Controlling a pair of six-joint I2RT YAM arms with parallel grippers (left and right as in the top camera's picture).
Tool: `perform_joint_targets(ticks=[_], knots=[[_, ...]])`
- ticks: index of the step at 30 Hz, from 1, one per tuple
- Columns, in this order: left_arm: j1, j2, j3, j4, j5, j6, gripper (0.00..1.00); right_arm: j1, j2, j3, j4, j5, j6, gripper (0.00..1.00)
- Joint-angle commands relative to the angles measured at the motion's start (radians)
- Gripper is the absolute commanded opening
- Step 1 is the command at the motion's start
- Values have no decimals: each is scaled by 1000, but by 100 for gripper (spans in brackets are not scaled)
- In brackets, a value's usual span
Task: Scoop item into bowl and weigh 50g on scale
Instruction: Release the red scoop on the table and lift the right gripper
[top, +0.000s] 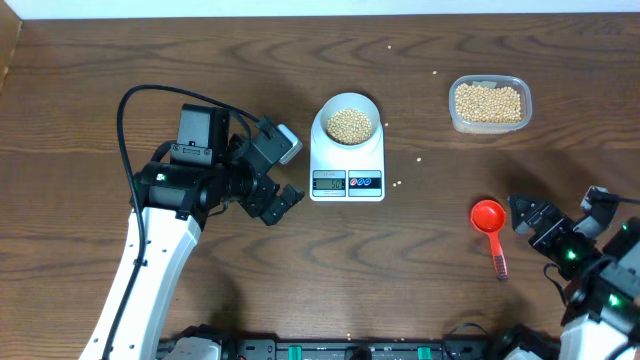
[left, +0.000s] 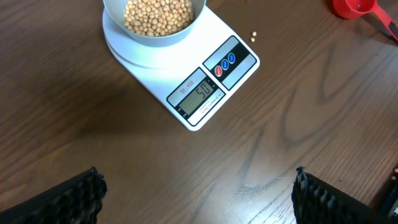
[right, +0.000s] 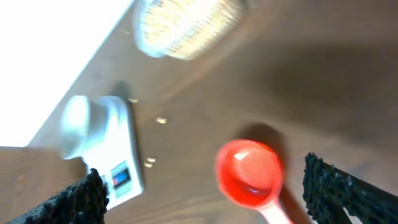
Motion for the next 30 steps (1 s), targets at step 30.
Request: perform_joint_targets(ticks=[30], knots=[[4,-9,37,0,-3,6,98,402,-204,14,165,398,-7,99]])
